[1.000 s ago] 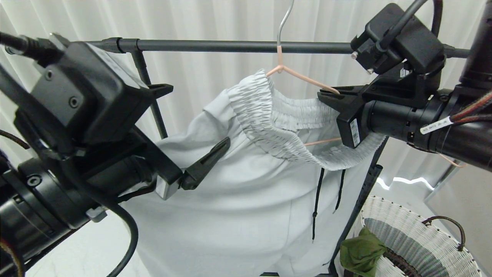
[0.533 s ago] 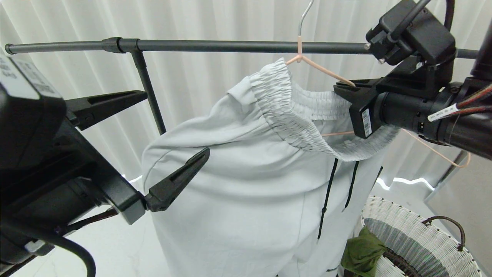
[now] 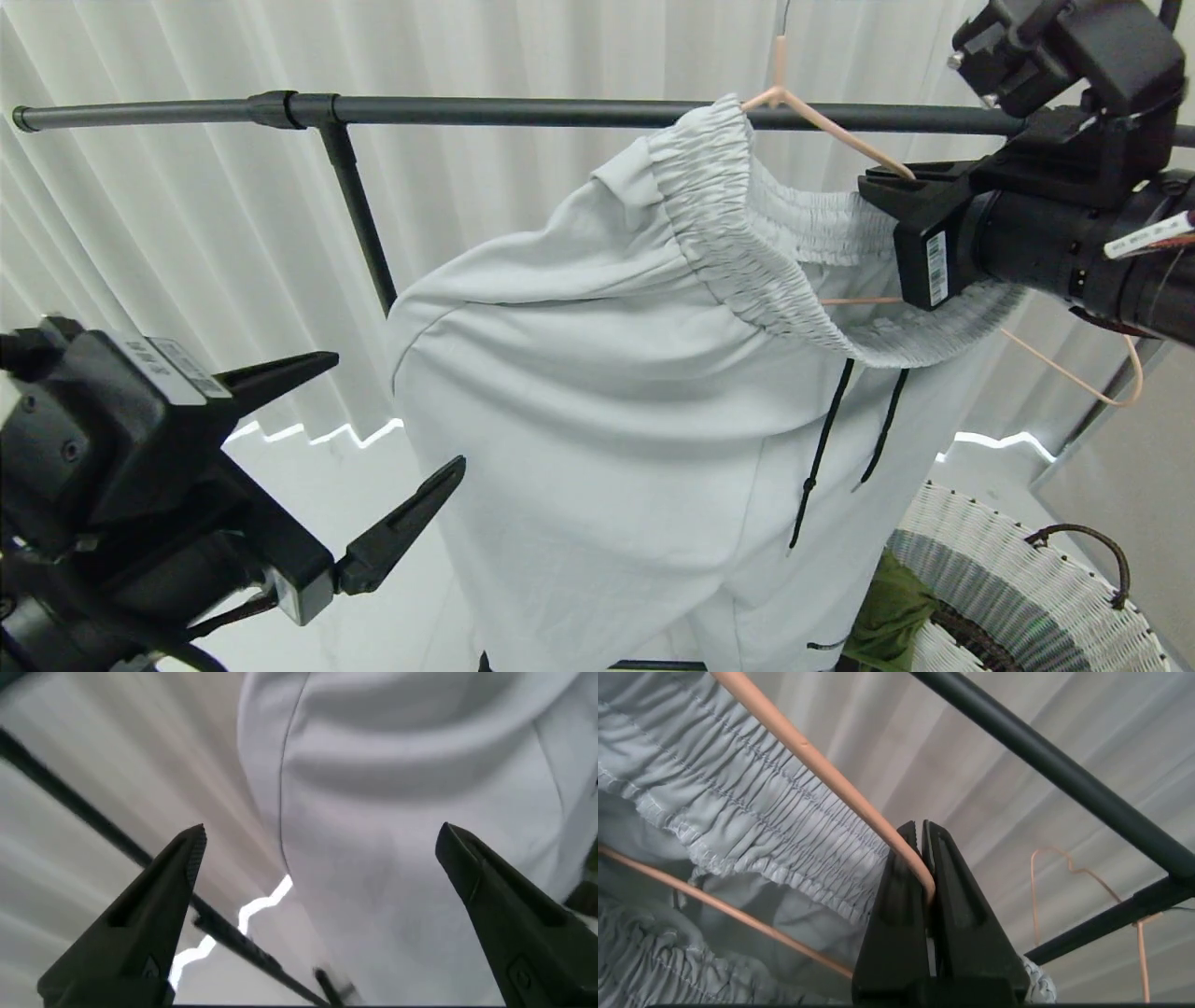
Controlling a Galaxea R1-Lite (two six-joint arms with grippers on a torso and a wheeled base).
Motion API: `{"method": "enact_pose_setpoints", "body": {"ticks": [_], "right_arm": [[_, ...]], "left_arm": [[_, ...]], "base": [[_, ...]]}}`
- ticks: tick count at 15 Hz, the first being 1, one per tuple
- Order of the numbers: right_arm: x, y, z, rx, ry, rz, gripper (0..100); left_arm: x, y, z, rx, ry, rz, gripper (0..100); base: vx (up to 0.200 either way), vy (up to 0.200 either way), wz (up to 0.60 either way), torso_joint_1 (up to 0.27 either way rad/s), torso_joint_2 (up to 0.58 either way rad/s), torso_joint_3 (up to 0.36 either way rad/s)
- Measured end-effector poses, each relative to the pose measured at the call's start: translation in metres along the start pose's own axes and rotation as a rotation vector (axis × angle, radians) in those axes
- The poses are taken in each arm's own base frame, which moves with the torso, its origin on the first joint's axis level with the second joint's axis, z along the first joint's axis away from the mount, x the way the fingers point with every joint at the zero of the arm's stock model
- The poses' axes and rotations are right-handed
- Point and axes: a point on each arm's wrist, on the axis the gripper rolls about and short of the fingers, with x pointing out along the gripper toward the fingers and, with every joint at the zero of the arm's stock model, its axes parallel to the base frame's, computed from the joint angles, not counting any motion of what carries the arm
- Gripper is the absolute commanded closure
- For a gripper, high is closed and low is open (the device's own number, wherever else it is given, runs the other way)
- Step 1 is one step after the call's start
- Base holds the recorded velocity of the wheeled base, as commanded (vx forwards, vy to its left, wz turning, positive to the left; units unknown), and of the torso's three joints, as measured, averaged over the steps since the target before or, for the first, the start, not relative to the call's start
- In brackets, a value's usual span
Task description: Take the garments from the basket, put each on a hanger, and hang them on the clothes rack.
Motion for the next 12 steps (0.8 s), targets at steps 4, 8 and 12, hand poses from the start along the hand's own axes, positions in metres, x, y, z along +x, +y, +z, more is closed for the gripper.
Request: {"method": "enact_pose_setpoints", "body": {"ticks": [4,8,12], "right_arm": [[-0.008,0.001,0.006,0.008,-0.029,0.02,100],[-0.011,0.003,0.008,0.011,-0.039,0.032,100],[-0.01,-0.001,0.007,0.012,-0.031,0.009,100]], "left_arm": [[0.019,-0.004,-0.015,-0.115,0.104,0.002,0],[0.031,0.001,-0.028,-0.124,0.178,0.038,100],[0.03,0.011,-0.046,-0.127,0.257,0.11,100]], "base": [[0.0,0.0,0.0,0.0,0.0,0.0],[0.0,0.0,0.0,0.0,0.0,0.0],[0.0,0.0,0.0,0.0,0.0,0.0]]}}
